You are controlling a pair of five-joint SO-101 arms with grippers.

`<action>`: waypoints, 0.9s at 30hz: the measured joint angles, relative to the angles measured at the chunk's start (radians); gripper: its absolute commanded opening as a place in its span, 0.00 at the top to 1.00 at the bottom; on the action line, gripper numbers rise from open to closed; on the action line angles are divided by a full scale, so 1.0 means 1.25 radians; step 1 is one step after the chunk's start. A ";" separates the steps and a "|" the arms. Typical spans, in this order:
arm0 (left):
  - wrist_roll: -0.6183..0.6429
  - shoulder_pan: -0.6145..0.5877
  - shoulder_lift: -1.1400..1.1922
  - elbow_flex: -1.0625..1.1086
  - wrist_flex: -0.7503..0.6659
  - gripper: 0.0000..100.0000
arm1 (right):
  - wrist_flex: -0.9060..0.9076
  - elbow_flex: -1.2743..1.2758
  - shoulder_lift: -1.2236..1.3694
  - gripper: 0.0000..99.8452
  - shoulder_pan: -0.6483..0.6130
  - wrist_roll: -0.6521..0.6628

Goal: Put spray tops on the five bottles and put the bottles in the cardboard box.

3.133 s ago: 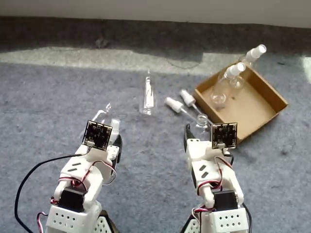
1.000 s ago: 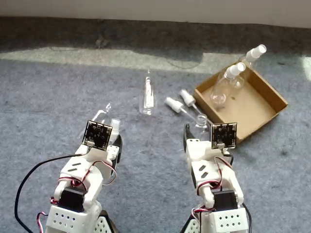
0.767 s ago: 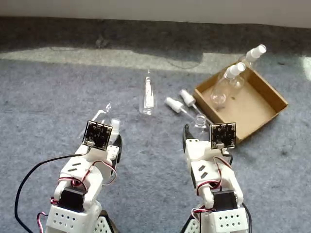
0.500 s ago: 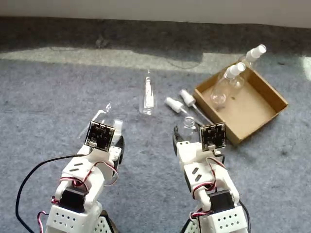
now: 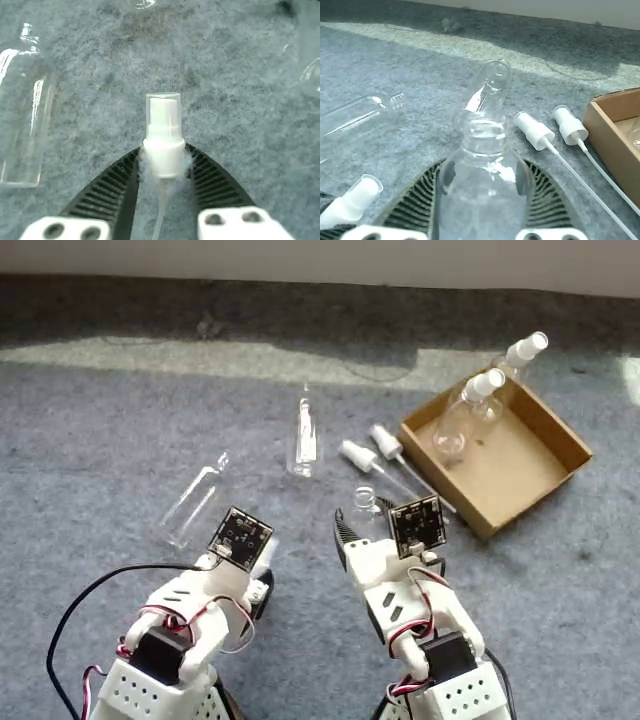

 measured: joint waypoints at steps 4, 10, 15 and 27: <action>0.000 0.000 0.002 0.000 0.006 0.99 | 0.006 0.000 0.000 0.93 0.000 0.000; 0.000 0.000 0.004 -0.014 0.005 0.99 | 0.007 0.000 0.000 0.93 0.000 0.000; 0.000 -0.005 0.004 -0.099 -0.093 0.99 | 0.007 0.000 0.000 0.93 -0.042 0.000; 0.000 -0.005 0.004 -0.124 -0.657 0.99 | 0.007 0.000 0.000 0.93 -0.087 -0.002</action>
